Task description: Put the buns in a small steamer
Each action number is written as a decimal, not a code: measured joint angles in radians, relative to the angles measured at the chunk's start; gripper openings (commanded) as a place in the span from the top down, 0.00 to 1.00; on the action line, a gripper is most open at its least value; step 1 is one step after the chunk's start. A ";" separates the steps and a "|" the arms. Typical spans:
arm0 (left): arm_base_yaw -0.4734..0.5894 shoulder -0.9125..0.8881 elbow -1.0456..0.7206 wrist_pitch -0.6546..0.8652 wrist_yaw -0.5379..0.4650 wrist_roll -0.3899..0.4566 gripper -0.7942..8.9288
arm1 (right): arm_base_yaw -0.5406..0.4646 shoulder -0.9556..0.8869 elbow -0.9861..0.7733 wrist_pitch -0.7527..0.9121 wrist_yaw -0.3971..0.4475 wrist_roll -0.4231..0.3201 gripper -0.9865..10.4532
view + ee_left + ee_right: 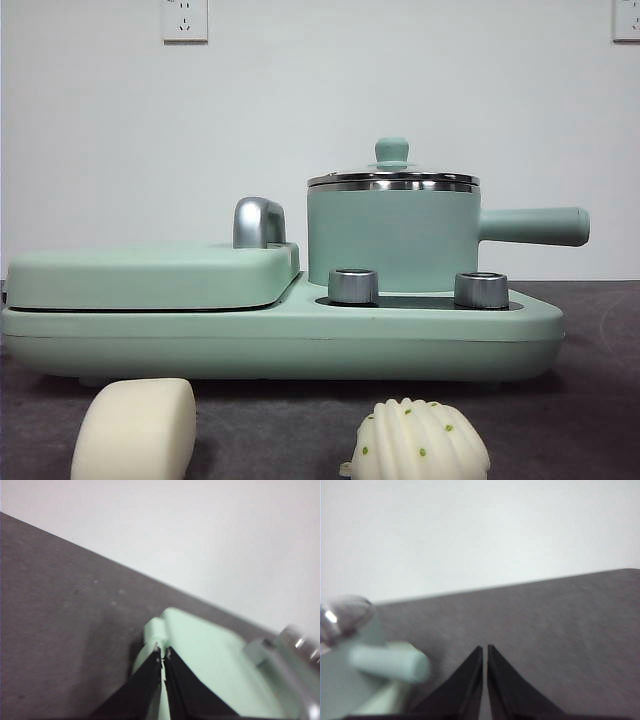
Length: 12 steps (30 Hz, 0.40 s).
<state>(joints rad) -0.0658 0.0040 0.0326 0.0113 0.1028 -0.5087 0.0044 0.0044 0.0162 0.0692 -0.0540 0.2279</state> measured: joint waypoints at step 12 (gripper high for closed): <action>0.000 0.028 0.074 0.129 0.000 -0.147 0.91 | 0.000 0.028 0.209 -0.089 -0.048 0.167 0.90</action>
<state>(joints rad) -0.0658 0.0322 0.1066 0.1398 0.1028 -0.6559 0.0044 0.0322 0.2253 -0.0196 -0.1024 0.3954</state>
